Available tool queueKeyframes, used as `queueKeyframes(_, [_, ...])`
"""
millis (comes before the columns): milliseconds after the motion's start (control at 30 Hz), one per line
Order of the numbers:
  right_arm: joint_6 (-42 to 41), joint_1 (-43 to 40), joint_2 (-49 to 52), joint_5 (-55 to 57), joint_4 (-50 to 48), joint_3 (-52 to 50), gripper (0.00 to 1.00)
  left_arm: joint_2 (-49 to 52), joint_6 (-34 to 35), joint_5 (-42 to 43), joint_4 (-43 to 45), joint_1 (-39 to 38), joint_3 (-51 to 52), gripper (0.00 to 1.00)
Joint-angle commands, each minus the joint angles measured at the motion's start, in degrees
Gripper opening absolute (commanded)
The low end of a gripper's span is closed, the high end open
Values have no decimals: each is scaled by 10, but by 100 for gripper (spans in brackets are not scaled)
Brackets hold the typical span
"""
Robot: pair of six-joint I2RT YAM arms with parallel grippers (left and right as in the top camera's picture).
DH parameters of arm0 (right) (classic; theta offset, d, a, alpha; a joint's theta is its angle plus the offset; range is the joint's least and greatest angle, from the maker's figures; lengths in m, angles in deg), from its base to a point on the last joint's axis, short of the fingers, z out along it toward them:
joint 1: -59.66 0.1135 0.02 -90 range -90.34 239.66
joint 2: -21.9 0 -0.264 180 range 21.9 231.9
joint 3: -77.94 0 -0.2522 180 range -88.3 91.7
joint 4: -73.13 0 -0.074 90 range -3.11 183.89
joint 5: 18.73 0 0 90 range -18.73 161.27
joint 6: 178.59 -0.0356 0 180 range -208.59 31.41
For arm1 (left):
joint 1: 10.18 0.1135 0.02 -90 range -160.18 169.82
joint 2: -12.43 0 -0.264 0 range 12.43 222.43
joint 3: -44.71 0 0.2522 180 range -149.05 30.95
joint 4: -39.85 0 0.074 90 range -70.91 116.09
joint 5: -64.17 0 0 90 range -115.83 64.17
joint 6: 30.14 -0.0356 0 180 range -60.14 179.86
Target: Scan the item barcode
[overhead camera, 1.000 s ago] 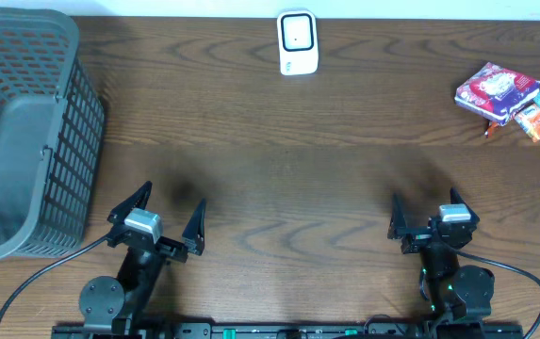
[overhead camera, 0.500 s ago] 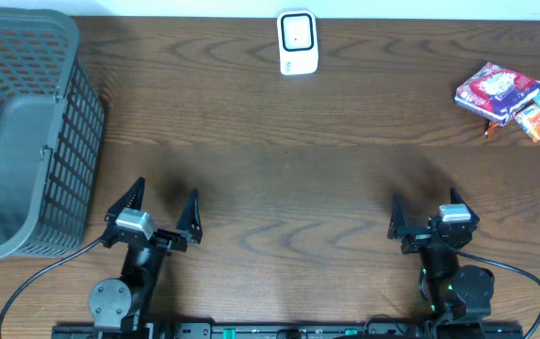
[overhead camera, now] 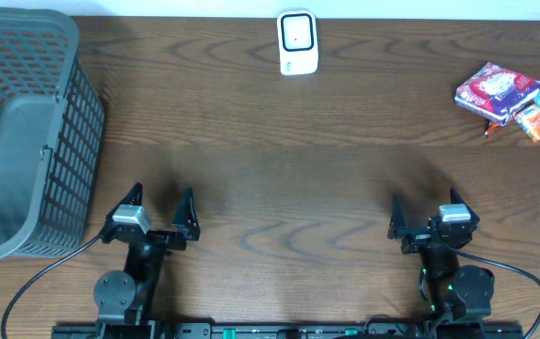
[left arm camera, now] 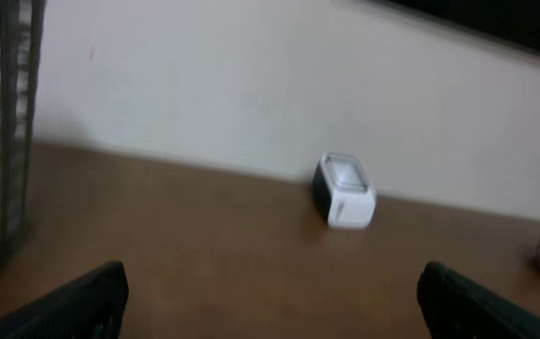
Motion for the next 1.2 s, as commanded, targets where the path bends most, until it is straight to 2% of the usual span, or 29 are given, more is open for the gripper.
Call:
queueKeyframes(0, [5, 2, -4, 3, 1, -2, 99, -5, 12, -12, -24, 3, 1, 98])
queueKeyframes(233, [5, 2, -4, 3, 1, -2, 99, -5, 14, -12, -97, 3, 1, 98])
queueKeyframes(500, [5, 2, -4, 3, 1, -2, 99, -5, 7, -15, -96, 3, 1, 98])
queueKeyframes(667, [5, 2, -4, 3, 1, -2, 99, -5, -51, -22, -98, 3, 1, 98])
queueKeyframes(867, [5, 2, -4, 3, 1, -2, 99, -5, -56, -63, -102, 3, 1, 98])
queueKeyframes(1167, [5, 2, -4, 3, 1, -2, 99, -5, -150, -61, -103, 3, 1, 98])
